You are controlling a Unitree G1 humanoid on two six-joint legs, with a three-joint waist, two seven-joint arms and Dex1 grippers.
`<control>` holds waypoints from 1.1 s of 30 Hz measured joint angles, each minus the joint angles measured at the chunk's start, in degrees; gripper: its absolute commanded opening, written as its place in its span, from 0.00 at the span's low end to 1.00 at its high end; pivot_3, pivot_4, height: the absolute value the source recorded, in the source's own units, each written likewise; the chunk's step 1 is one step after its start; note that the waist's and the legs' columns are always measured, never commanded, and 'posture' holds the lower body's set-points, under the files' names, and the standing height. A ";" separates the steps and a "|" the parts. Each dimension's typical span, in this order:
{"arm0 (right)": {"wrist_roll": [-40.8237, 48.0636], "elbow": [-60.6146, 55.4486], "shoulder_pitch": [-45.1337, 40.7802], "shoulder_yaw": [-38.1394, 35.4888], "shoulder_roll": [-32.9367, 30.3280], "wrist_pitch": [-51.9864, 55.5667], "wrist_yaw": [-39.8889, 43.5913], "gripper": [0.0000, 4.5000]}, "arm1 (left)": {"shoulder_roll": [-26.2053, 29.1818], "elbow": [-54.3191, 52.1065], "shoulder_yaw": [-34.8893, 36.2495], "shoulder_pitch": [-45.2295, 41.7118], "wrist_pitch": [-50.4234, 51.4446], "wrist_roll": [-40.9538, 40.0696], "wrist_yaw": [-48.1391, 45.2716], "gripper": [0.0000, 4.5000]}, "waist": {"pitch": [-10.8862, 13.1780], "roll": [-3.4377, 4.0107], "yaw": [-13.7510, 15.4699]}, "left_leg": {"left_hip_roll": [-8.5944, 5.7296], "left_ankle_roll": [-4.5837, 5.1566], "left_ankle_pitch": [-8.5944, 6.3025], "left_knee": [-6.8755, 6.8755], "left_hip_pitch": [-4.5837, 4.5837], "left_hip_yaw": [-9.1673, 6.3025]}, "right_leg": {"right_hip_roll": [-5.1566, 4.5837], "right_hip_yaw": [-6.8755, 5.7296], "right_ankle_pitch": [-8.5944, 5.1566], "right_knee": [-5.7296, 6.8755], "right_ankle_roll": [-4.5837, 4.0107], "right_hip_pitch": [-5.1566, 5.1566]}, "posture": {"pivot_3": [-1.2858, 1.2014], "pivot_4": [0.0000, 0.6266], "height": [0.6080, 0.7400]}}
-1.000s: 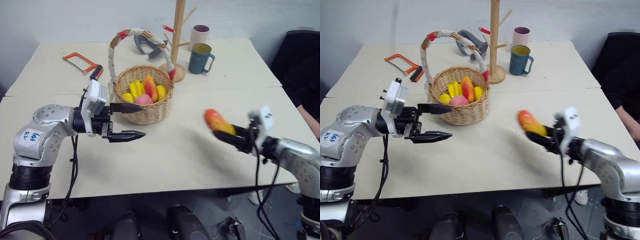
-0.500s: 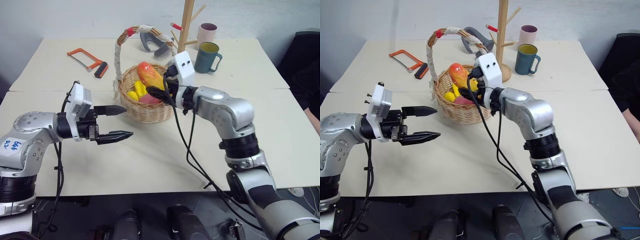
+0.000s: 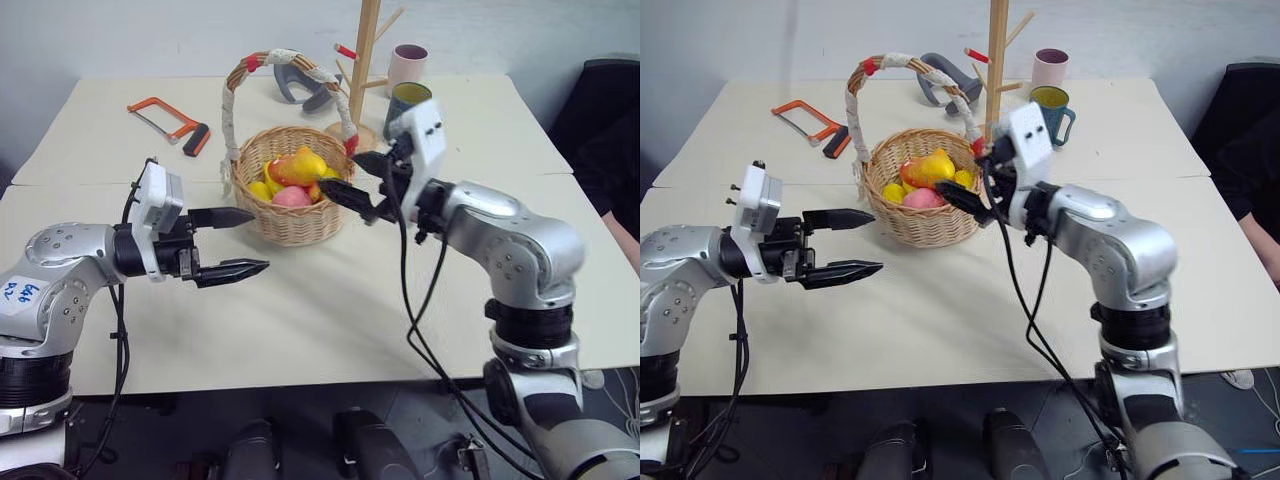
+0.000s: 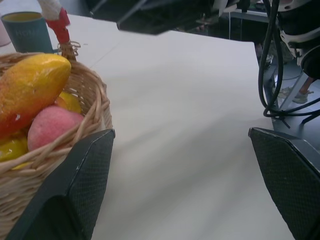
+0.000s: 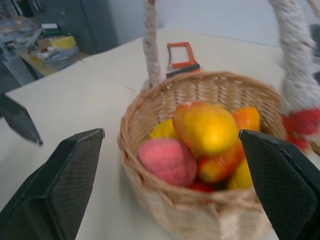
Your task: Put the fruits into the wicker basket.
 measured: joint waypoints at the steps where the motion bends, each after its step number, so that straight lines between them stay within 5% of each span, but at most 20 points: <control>1: -1.32 1.46 -0.05 -0.03 0.06 -0.89 -1.15 0.99 | -0.29 0.54 -0.34 -0.84 -0.03 0.00 -0.01 1.00 | 0.00 0.00 -0.09 | -0.01 0.01 0.02 0.00 0.05 0.03 | 0.02 0.02 0.02 0.05 -0.02 0.00 | 0.52 0.24 1.00; 9: -8.38 20.20 -8.08 -0.44 5.90 -11.28 -4.62 0.95 | -1.00 1.79 -2.11 -3.62 -0.76 0.29 -0.72 1.00 | 0.00 0.00 -0.18 | 0.02 -0.24 0.17 -0.14 0.27 0.10 | 0.10 0.09 -0.01 0.26 -0.09 -0.01 | 0.52 0.24 1.00; 13: -10.79 28.57 -10.01 0.37 8.01 -16.85 -3.94 0.73 | -0.99 2.00 -2.20 -3.62 -0.99 0.53 -0.83 1.00 | 0.00 0.00 -0.21 | 0.01 -0.24 0.17 -0.12 0.23 0.13 | 0.07 0.10 -0.01 0.22 -0.08 -0.01 | 0.52 0.24 1.00; 22: -16.29 37.21 -11.13 2.08 8.63 -27.21 -1.30 0.02 | -0.99 1.51 -2.19 -2.76 -1.19 0.67 -0.19 1.00 | 0.00 0.00 -0.21 | 0.02 -0.24 0.17 -0.11 0.22 0.11 | 0.06 0.09 -0.01 0.24 -0.08 -0.01 | 0.52 0.24 1.00; 33: -15.95 25.11 -6.47 1.74 4.60 -25.73 2.86 0.02 | -1.27 1.48 -2.31 -2.91 -1.26 0.47 -0.25 1.00 | 0.00 0.01 0.07 | 0.01 -0.24 0.17 -0.10 0.07 0.04 | 0.02 0.03 -0.01 0.21 -0.08 -0.06 | 0.52 0.24 1.00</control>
